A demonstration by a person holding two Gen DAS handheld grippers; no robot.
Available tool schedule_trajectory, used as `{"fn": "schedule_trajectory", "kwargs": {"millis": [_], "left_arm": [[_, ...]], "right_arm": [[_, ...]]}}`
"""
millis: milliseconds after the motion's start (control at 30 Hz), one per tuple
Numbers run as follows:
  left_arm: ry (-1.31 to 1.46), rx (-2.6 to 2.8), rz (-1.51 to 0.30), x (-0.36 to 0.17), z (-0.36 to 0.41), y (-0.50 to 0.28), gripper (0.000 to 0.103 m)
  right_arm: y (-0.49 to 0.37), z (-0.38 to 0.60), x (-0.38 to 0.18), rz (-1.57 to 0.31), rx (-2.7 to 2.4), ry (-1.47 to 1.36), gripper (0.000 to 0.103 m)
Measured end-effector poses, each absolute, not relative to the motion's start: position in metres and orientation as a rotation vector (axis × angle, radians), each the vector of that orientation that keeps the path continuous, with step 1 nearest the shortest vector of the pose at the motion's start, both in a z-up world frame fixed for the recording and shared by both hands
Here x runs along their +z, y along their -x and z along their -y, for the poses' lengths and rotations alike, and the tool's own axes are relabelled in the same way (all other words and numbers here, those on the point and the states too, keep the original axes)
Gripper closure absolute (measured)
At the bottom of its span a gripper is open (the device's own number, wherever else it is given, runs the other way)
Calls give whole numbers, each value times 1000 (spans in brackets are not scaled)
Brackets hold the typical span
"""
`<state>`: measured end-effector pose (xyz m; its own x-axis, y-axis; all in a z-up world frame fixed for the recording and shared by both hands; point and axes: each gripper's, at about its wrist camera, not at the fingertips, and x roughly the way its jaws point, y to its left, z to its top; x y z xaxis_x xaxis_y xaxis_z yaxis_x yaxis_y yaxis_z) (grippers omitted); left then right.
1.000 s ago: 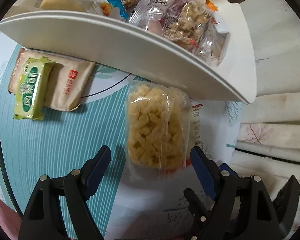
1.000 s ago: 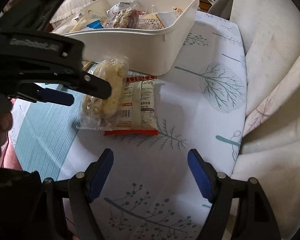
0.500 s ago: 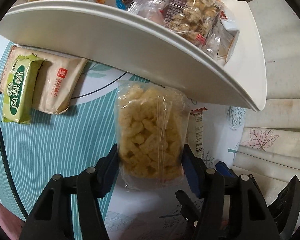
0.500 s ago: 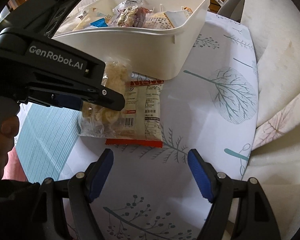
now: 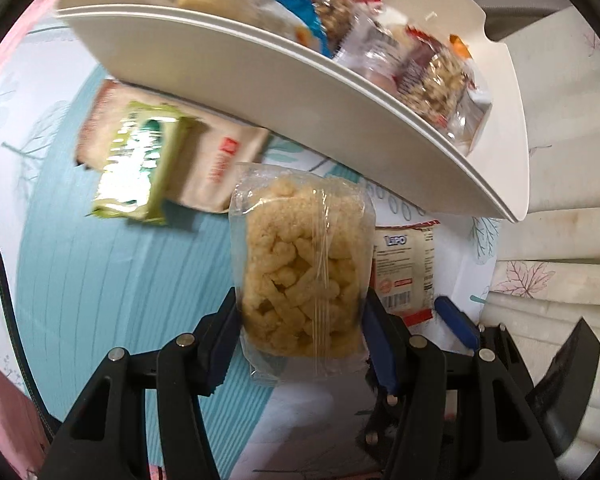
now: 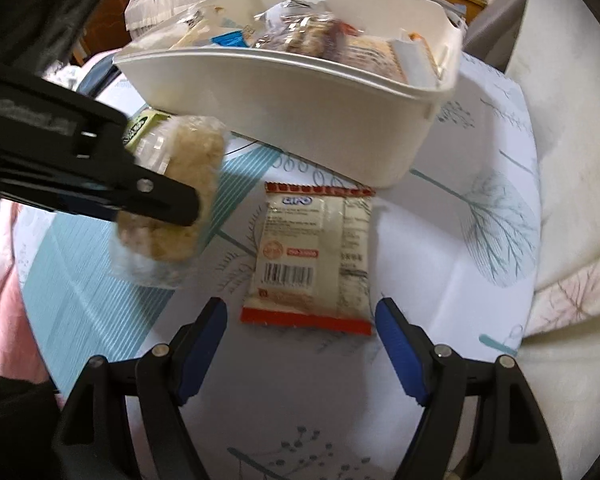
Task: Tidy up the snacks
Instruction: 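Close left tool on the puffed-snack bag while right tool closes on the LIPO packet, then carry both bags over the white basket and open both tools to drop them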
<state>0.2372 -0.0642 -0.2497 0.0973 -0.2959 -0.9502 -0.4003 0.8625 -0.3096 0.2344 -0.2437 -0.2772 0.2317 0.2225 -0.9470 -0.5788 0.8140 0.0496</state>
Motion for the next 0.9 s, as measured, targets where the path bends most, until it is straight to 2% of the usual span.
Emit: {"fn": "schedule_trajectory", "kwargs": {"millis": [233, 500, 900], "left_arm": [[579, 130, -1467, -230, 41, -217, 47], [568, 183, -1420, -209, 22, -198, 47], [571, 186, -1349, -164, -19, -198, 47]], "right_arm": [[-242, 235, -284, -1223, 527, 351, 27], [-253, 232, -283, -1248, 492, 301, 42], [-247, 212, -248, -1263, 603, 184, 45]]}}
